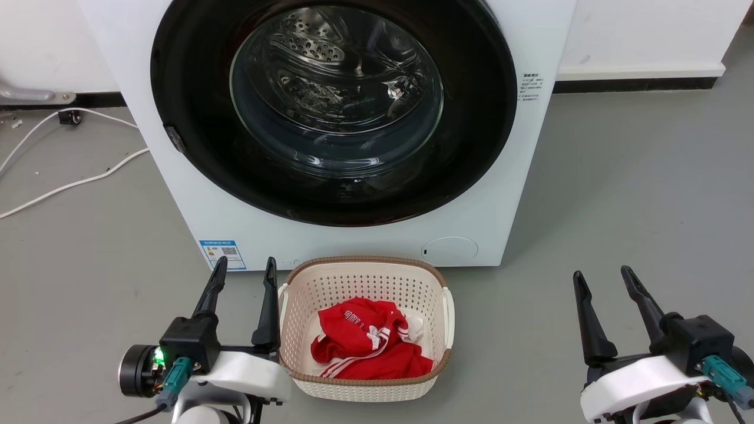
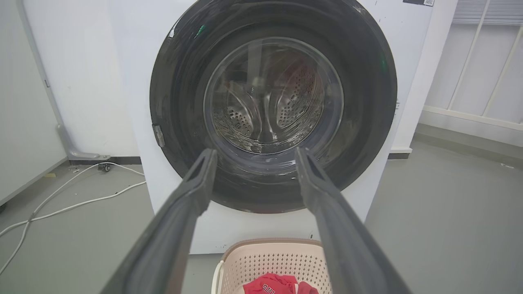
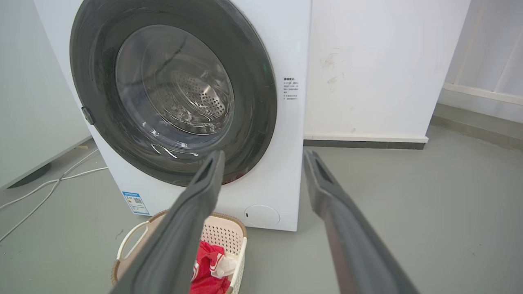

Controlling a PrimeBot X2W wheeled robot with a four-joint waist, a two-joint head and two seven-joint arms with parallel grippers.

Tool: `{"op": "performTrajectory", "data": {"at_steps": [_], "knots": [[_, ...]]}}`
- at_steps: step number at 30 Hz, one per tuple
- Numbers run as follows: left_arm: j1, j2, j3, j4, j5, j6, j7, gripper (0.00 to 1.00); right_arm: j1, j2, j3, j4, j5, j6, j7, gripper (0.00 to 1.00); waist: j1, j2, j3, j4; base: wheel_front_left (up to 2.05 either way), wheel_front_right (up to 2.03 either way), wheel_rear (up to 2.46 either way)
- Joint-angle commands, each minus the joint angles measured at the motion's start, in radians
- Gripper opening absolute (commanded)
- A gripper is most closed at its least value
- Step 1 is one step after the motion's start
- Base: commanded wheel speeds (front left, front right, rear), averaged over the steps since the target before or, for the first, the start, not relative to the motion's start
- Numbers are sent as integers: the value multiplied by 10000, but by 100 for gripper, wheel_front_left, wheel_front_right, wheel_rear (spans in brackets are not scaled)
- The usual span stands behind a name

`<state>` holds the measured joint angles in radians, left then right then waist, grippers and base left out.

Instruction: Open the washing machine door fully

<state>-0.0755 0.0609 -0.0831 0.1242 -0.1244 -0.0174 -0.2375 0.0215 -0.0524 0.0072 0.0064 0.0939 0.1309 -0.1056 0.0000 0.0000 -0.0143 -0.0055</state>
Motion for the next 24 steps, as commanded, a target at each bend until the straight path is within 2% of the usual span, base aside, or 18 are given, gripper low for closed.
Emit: {"op": "performTrajectory", "data": {"at_steps": [1,13,24], "knots": [[21,36,-14,-16,228,44,-80,100,31,29,-9,-77,-170,-3,-81,100,0,0,2,2,0,0,0],[6,8,-59,43,1004,166,-292,100,67,38,6,-14,-604,-3,-87,100,0,0,1,-14,0,0,0],[-35,-9,-15,144,886,169,-281,100,-31,37,2,137,-344,-3,-47,100,0,0,19,-21,0,0,0]]}}
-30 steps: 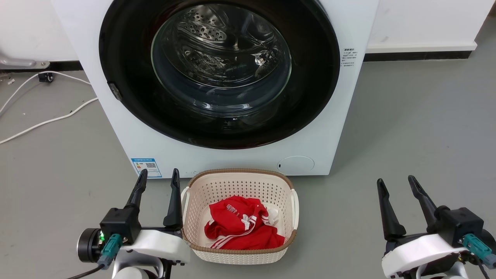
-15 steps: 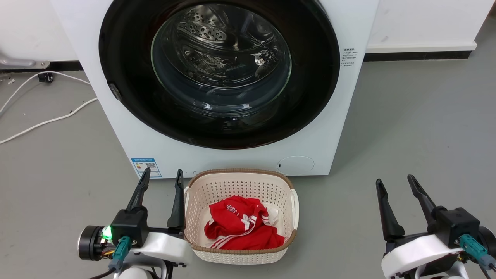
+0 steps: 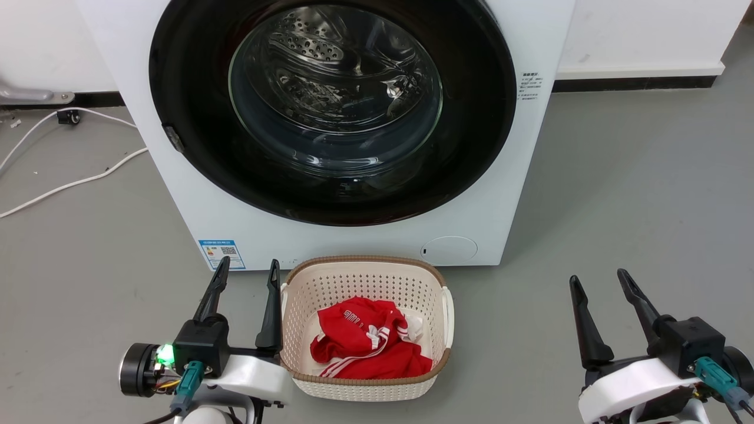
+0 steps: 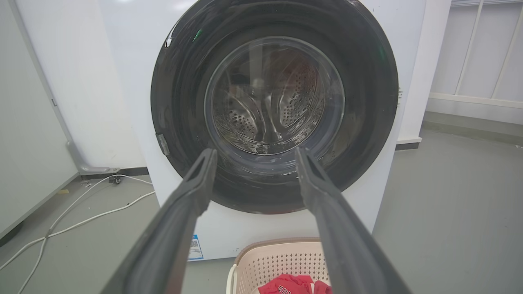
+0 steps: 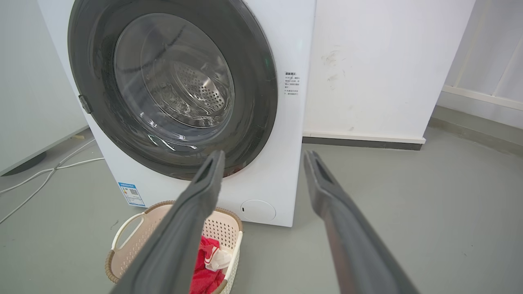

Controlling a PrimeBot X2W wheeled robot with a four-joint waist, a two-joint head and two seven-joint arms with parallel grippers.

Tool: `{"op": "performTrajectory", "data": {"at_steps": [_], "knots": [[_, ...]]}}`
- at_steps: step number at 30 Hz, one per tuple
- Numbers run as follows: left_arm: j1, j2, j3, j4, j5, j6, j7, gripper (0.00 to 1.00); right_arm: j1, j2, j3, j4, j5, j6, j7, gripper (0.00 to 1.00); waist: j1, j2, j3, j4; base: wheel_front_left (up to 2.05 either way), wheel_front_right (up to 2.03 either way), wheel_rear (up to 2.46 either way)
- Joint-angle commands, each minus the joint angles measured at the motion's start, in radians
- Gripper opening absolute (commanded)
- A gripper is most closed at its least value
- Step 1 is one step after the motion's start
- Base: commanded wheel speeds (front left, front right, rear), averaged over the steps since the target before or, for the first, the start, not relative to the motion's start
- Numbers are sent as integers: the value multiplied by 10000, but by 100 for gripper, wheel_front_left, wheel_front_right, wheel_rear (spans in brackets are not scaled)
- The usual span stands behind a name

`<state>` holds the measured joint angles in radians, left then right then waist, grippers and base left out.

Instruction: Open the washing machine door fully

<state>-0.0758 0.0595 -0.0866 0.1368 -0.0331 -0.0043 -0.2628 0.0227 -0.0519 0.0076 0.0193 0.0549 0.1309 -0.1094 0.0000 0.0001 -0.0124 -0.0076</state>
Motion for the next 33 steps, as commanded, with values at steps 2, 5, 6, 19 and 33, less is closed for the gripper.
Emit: {"op": "performTrajectory", "data": {"at_steps": [2,5,6,19,33], "knots": [[-27,1,25,33,-28,47,-27,100,-52,31,2,28,49,-3,-11,100,0,-1,-3,-4,0,0,0],[-27,-5,23,48,-25,41,-26,100,-64,31,-13,43,60,-3,-12,100,0,-1,3,-5,0,0,0],[-25,-7,27,53,-32,35,-26,100,-71,31,-14,42,59,-3,-15,100,0,-1,4,-8,0,0,0],[-70,-32,48,116,-91,62,-27,100,-100,31,47,110,482,-3,16,0,0,-1,41,0,0,0,0],[-7,-53,104,57,-127,88,-26,100,-492,22,1006,103,8621,-2,-1181,0,0,-1,55,-89,0,0,0]]}}
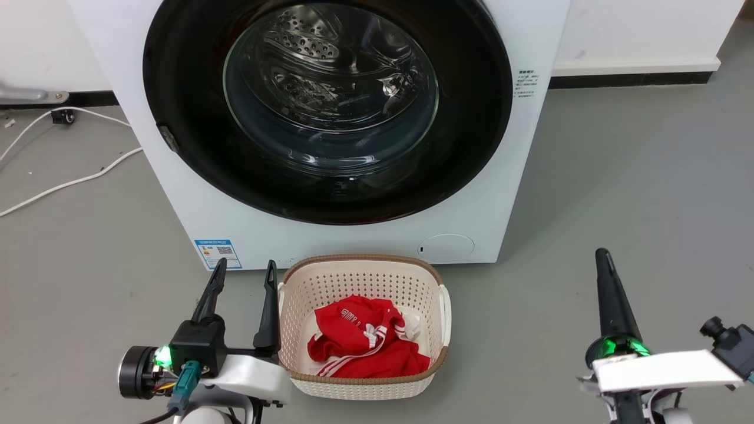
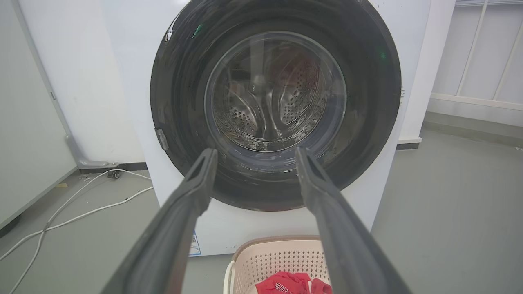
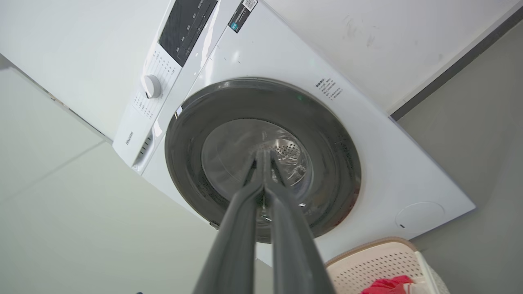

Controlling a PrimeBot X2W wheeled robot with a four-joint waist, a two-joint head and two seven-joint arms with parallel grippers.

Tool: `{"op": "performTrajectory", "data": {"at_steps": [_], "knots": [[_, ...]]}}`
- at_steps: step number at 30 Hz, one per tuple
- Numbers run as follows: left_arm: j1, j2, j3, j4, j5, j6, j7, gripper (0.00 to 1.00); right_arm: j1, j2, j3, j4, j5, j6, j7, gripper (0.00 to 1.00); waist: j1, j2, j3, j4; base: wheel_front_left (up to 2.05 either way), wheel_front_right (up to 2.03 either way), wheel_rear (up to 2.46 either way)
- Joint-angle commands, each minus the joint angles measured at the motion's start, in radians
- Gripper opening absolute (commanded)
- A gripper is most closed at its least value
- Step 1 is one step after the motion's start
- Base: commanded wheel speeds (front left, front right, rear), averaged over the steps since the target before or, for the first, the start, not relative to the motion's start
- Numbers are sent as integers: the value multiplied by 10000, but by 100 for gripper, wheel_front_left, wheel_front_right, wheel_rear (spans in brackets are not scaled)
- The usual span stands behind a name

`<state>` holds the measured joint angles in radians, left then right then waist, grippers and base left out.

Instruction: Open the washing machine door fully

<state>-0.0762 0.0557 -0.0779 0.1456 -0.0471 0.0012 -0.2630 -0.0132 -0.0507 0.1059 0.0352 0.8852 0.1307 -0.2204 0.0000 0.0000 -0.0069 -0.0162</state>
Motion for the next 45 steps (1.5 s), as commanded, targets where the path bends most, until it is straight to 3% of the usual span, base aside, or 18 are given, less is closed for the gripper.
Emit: {"op": "performTrajectory", "data": {"at_steps": [1,4,9,16,24,35,45], "knots": [[-4,-14,21,-32,1,32,-24,100,-179,11,88,-85,1107,0,-148,0,0,0,2,-6,0,0,0],[-33,-21,30,-41,-73,15,-24,100,-408,11,213,-286,3044,0,-303,0,0,0,29,-9,0,0,0],[-158,-29,66,-153,-136,82,-24,100,-1175,7,80,-744,4885,0,-378,0,0,0,261,-132,0,0,0],[-604,-39,37,-339,-161,126,-24,100,-3244,-310,-870,-441,5541,0,224,0,0,0,979,-196,0,0,0],[-1177,-49,-28,-476,-179,67,-24,100,-6515,-1363,-1817,1321,5694,0,1146,0,0,0,1897,-30,0,0,0],[-1876,-56,-212,-644,-182,-6,-24,100,-10890,-2731,-1256,5282,4416,0,3499,0,0,0,2834,400,0,0,0],[-2128,-58,-318,-843,-260,69,-24,100,-13577,-2734,-201,7890,2962,0,6507,0,0,0,3273,640,0,0,0]]}}
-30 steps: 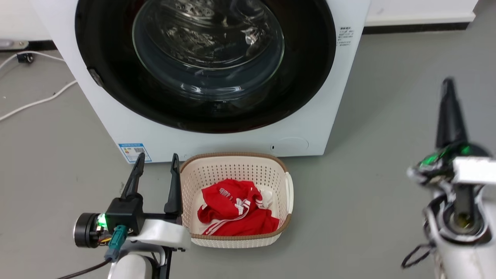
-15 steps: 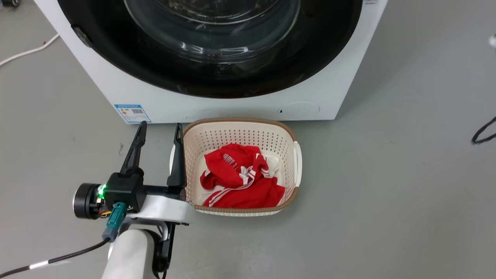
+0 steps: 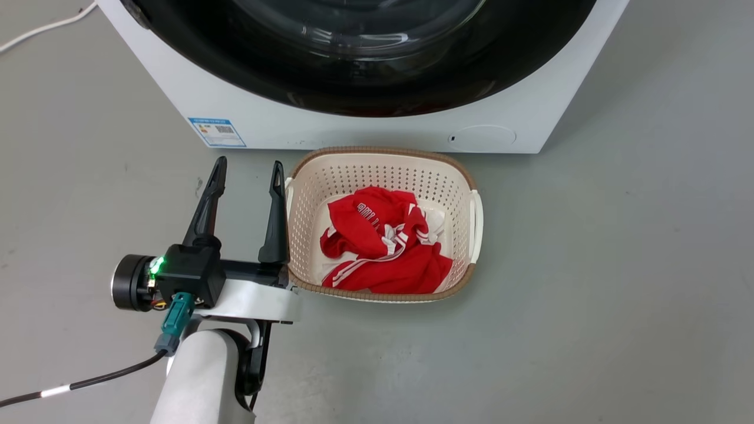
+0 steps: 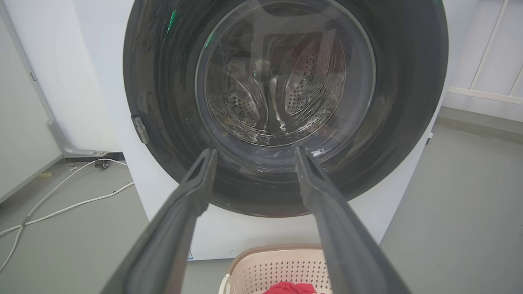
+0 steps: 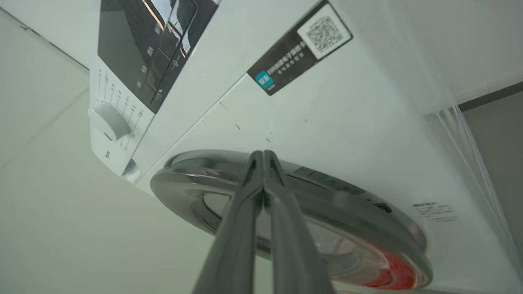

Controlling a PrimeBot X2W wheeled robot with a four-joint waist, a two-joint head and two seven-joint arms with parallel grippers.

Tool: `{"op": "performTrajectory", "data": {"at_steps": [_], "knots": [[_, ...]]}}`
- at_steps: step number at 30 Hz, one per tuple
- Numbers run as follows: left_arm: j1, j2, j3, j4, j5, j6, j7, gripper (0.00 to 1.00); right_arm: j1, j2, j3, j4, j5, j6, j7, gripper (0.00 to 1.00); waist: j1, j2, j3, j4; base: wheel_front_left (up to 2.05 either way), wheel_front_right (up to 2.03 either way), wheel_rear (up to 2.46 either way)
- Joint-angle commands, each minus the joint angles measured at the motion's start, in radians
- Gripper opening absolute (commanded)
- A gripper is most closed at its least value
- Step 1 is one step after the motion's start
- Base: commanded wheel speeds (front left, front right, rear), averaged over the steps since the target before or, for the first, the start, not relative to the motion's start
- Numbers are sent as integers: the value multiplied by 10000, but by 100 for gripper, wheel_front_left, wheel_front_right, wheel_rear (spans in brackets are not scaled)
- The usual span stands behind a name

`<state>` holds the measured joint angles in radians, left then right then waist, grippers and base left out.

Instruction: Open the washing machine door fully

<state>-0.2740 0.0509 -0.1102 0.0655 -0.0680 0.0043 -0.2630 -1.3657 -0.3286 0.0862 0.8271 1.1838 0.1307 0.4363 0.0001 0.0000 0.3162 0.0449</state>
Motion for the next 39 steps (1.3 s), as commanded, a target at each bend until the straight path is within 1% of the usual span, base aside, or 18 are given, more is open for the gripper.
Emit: {"op": "performTrajectory", "data": {"at_steps": [1,4,7,13,19,24,29,35,39], "knots": [[-162,-12,-4,-65,-52,45,-24,100,-259,118,107,198,-171,0,251,0,-1,0,86,44,0,0,0],[-210,-11,-43,-134,-50,42,-24,100,-895,296,281,855,-578,0,925,0,-1,0,276,91,0,0,0],[-322,-11,-74,-246,-44,60,-24,100,-1485,555,405,1416,-1018,0,1290,0,-1,0,575,117,0,0,0],[-669,-12,-253,-424,-83,121,-24,100,-2456,773,415,2327,-1791,0,1595,0,-1,0,1179,298,0,0,0],[-934,-12,-469,-477,-225,221,-24,100,-2986,912,253,2990,-2197,0,1757,0,-1,0,1578,449,0,0,0],[-1078,-9,-532,-508,-265,278,-24,100,-3223,1275,145,3434,-2340,2,2105,0,-1,0,1755,508,0,0,0],[-1132,-9,-582,-449,-302,324,-24,100,-3327,1373,-62,3474,-2226,2,2517,0,-1,0,1767,558,0,0,0],[-1110,-11,-610,-388,-328,382,-24,100,-2979,1298,-284,2988,-1894,0,3482,0,-1,0,1637,539,0,0,0],[-1042,-11,-583,-317,-327,380,-24,100,-2578,1368,-377,2609,-1651,0,4209,0,-1,0,1450,484,0,0,0]]}}
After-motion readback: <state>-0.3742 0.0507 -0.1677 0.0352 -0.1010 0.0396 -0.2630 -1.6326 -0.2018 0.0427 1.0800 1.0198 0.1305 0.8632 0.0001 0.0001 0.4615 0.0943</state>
